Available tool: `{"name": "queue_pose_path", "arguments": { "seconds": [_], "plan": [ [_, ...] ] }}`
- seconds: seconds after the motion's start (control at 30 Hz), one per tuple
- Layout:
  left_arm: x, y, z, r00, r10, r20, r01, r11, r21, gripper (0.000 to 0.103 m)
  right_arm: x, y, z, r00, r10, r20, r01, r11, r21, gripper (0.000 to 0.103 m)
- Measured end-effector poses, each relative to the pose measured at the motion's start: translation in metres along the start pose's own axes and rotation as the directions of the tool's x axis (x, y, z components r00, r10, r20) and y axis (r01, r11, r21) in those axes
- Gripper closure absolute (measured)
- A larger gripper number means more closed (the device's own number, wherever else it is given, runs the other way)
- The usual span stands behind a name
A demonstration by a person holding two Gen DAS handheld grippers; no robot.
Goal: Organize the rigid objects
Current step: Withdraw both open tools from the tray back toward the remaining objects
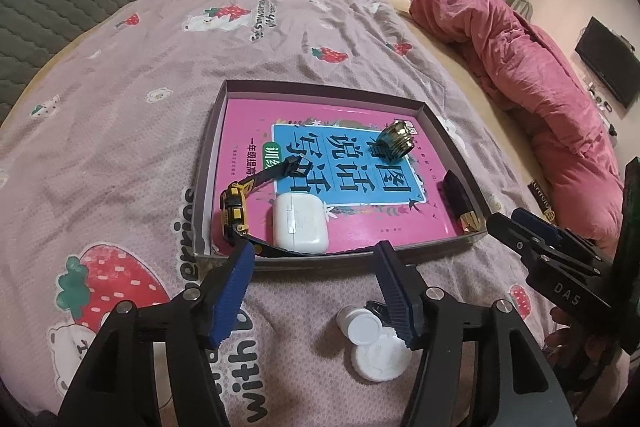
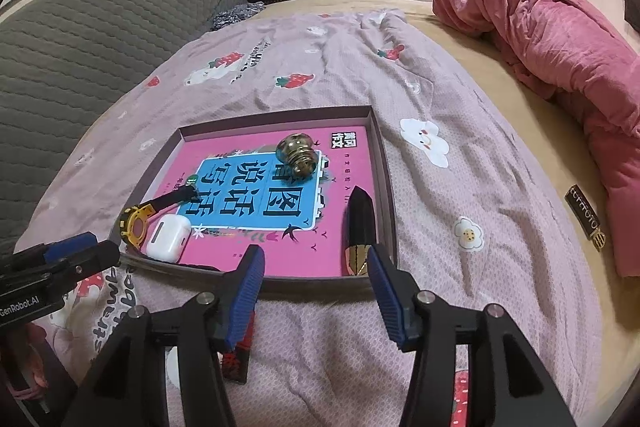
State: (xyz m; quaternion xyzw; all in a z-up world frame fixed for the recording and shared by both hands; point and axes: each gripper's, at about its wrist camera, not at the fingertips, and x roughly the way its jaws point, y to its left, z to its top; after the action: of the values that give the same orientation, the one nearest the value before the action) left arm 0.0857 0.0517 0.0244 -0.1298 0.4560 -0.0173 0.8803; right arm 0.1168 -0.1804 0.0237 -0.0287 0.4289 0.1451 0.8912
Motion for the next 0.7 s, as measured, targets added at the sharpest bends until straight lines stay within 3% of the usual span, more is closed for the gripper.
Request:
{"name": "queue_pose_path", "arguments": {
  "seconds": [0.7],
  "plan": [
    [-0.012,-0.004,-0.008,1.0,0.011,0.007,-0.011,1.0,0.028,0.038,-0.014,0.014,-0.01,1.0,0.018,0.012,-0.017,0.999,-0.03,0.05]
  ]
}}
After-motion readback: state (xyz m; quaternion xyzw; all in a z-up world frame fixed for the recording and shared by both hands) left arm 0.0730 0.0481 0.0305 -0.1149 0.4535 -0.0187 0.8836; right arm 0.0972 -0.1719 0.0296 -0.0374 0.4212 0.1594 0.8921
